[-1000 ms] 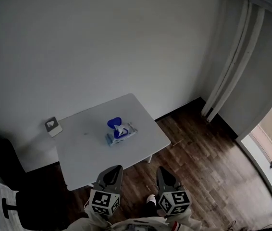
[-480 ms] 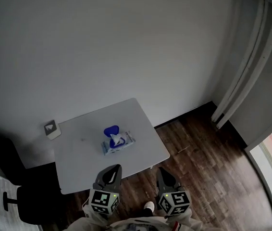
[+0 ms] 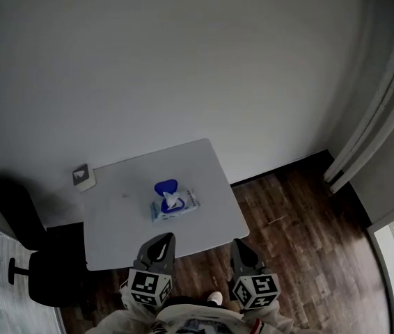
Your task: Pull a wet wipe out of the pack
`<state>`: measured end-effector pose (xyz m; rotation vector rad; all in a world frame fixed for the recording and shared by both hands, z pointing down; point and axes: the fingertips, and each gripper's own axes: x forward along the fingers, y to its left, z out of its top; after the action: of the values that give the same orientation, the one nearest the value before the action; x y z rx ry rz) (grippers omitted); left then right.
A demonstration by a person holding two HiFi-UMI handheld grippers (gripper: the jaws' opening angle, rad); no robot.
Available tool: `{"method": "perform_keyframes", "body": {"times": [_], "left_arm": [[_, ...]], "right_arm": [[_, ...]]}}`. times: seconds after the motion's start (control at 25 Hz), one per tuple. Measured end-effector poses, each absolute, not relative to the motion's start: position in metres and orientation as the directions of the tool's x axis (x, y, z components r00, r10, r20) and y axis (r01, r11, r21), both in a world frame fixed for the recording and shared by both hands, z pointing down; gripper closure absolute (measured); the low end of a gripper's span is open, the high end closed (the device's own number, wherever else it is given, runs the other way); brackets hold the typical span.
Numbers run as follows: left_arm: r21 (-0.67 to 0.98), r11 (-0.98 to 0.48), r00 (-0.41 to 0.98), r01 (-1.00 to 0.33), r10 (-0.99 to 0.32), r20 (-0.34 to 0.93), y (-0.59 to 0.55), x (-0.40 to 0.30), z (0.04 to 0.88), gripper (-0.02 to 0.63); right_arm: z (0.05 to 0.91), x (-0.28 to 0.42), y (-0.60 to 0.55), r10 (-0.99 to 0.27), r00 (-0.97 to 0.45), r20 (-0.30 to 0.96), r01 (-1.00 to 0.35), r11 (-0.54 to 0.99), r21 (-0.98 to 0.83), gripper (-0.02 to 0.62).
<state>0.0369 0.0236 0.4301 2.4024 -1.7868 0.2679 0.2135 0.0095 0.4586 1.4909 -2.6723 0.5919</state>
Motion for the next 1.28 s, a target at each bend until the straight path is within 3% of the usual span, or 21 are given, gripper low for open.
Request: {"method": "perform_keyframes", "body": {"times": [0.84,1.28], "left_arm": [[0.015,-0.182,0.180,-0.983,-0.953,0.245,-0.015,0.009,0.442,0.604],[0.069,-0.097,0.112,-0.993,-0.955,0.273,-0.047,-0.050,0.469,0.604]], "right_arm": [[0.481,0.192,-0.038,-0.749,-0.614,0.249,-0.780,0.526,-0.339,0.591],[0.494,0.128,-0.089,-0.688,-0.661,0.300,-0.749,0.583,-0.314,0.591]]}}
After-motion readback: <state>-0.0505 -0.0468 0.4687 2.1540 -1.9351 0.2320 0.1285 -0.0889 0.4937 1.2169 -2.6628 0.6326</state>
